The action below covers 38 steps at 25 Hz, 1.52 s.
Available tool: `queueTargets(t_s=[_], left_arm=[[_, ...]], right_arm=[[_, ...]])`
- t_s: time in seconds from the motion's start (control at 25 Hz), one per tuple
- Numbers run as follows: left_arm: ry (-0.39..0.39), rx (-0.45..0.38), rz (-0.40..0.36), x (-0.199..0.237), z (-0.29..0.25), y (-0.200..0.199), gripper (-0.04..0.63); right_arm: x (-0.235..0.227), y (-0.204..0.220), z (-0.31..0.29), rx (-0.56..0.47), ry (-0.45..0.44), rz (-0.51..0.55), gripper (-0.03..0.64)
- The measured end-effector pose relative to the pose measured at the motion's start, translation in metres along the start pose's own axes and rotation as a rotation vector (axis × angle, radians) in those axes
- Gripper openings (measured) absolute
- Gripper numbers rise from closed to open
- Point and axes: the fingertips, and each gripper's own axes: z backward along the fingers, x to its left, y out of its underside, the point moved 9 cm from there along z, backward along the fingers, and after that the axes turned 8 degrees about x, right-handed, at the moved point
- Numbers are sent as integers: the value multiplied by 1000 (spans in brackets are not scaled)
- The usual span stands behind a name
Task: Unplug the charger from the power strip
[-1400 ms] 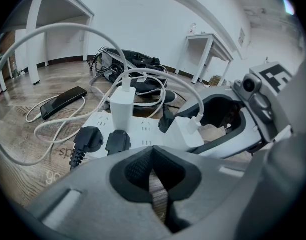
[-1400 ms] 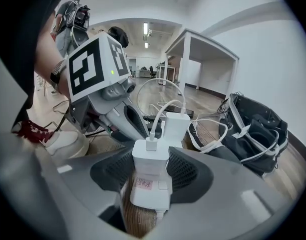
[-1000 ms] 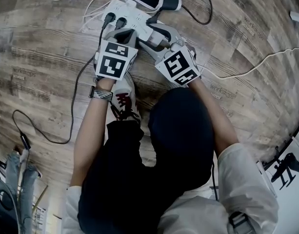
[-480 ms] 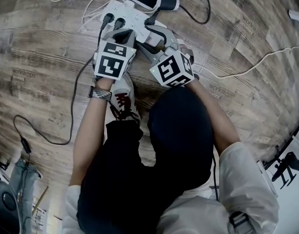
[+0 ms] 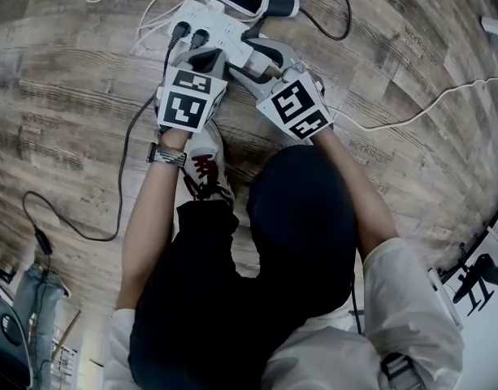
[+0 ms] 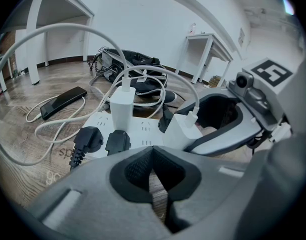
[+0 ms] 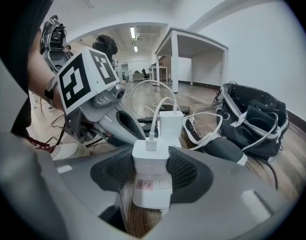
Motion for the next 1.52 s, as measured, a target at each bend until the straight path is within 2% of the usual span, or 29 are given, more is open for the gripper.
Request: queueTargets(t_s=[0.44, 0.68, 0.84, 1.2, 1.52], left_arm=[[-2, -2, -1, 0, 0, -1, 2], [2, 2, 4, 0, 0, 0, 2], [2, -2, 1, -1, 0, 0, 2], [-1, -2, -1, 0, 1, -1, 2], [1, -1, -2, 0, 0, 0, 2]], right_arm=[[9, -3, 2, 53, 65, 144, 221], [4, -3, 3, 38, 45, 62, 221], [2, -2, 2, 20, 9, 49, 221], [1, -4, 3, 31, 10, 78, 221], [9, -8, 4, 75, 53, 150, 221]])
